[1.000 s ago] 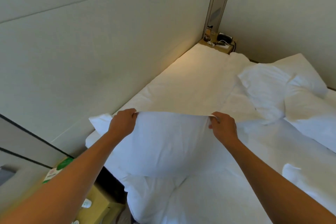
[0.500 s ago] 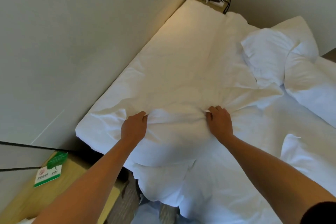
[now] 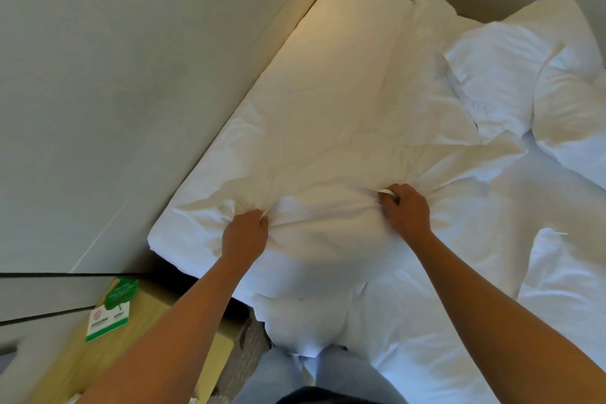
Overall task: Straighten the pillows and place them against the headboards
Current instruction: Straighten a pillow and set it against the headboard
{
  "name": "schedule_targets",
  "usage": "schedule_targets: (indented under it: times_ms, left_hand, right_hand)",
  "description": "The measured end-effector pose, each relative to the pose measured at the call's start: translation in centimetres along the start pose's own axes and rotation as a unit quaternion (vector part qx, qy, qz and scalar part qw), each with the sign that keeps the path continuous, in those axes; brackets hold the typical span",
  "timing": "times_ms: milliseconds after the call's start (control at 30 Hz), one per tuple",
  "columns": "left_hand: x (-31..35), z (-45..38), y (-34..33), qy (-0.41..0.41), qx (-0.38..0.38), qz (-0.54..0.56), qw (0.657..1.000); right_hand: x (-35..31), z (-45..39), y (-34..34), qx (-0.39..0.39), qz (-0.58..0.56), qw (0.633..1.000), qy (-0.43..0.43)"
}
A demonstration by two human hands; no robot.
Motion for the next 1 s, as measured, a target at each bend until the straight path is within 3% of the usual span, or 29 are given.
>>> schedule_targets:
  times_ms: [300,700,1000]
  left_hand:
    - [0.3,3.8,0.0,0.066,0.000,-0.002,0.998]
    - [2.6,5.5,-0.2,0.106,0.005,-0.035,0.994]
    - [2.4,2.8,7.3,0.083,0.092,-0.009,0.992]
  right_hand:
    - [2.9,1.6,-0.1,0.026,-0.094,0.995,0.034]
    - [5.9,0.9,0.2,-0.047,-0.123,0.990,0.043]
    - [-1.1,-1.2,5.6,-0.004,-0.112,0.987,0.119]
Point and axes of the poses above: each hand's wrist, its own z-axis away from the middle knuckle, its own y-axis out of the back of the hand, x = y × z, the point moved 9 cm from there along -z, towards the middle knuckle, and after that the axes turned 15 degrees about -z, right-handed, at the moved point
